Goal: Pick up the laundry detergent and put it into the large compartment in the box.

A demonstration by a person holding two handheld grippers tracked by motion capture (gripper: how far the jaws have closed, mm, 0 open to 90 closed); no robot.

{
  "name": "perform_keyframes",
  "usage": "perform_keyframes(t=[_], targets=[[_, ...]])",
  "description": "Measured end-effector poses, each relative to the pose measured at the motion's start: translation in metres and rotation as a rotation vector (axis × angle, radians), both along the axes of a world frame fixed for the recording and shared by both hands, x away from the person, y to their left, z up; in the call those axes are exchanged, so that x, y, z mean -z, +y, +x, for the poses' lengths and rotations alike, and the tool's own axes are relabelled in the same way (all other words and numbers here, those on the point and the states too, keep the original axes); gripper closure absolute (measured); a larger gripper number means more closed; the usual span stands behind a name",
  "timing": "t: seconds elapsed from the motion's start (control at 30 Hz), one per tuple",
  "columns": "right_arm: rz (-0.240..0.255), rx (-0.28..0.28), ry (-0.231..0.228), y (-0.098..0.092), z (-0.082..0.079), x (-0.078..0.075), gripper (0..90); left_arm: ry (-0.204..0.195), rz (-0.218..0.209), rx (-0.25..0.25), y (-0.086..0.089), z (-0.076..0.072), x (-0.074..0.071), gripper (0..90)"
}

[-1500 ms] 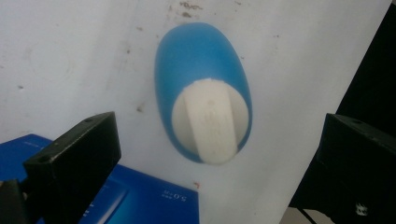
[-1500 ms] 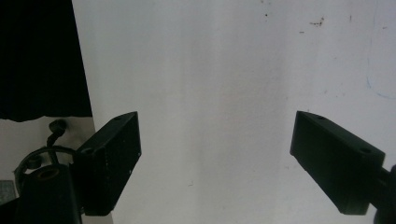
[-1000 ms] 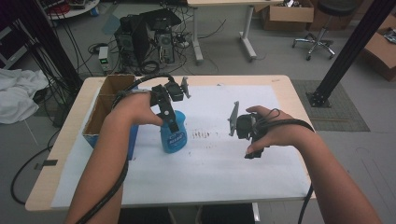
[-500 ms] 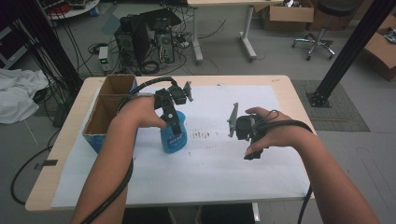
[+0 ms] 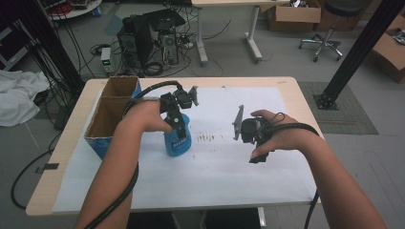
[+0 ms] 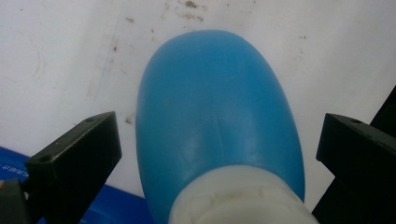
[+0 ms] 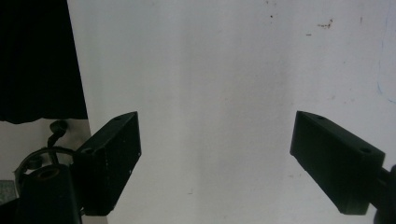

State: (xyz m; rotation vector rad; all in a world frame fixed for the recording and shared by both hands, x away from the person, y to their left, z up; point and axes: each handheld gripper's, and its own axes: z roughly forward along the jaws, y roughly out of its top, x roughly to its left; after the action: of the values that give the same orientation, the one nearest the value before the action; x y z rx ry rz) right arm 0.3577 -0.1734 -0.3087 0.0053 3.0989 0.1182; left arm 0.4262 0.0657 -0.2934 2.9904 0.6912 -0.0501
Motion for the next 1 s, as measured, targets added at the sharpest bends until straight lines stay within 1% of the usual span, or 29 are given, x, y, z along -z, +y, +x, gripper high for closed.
perform_keyframes(t=[0.13,0.2,0.27,0.33,0.43,0.6,0.67,0.87,1.0], targets=[[-0.002,0.003,0.000,-0.0010,0.0009,-0.0005,16.6,-0.003,0.000,0.001,-0.0006,-0.0004,0.0005,3.6],[-0.005,0.002,0.001,-0.0012,0.0008,-0.0004,16.6,-0.014,0.011,0.006,-0.0009,-0.0003,0.0004,4.9],[-0.007,0.002,0.002,-0.0014,0.0007,0.0002,16.6,-0.015,0.014,0.008,-0.0011,0.0000,0.0003,7.2],[-0.009,0.003,0.003,-0.0016,0.0008,0.0004,16.6,-0.018,0.015,-0.004,-0.0014,0.0003,0.0006,8.6],[-0.008,0.003,0.002,-0.0015,0.0012,0.0001,16.6,-0.021,0.023,0.005,-0.0022,0.0005,0.0009,10.5],[-0.014,0.004,0.004,-0.0018,0.0010,0.0008,16.6,-0.020,0.016,0.002,-0.0021,0.0011,0.0013,15.3],[-0.013,0.005,0.004,-0.0024,0.0007,0.0008,16.6,-0.015,0.015,0.003,-0.0027,0.0012,0.0012,15.5],[-0.011,0.007,0.003,-0.0038,0.0016,0.0009,16.6,-0.021,0.015,-0.005,-0.0036,0.0011,0.0019,16.4],[-0.010,0.007,0.003,-0.0030,0.0013,0.0012,16.6,-0.023,0.017,-0.007,-0.0037,0.0002,0.0010,19.8]])
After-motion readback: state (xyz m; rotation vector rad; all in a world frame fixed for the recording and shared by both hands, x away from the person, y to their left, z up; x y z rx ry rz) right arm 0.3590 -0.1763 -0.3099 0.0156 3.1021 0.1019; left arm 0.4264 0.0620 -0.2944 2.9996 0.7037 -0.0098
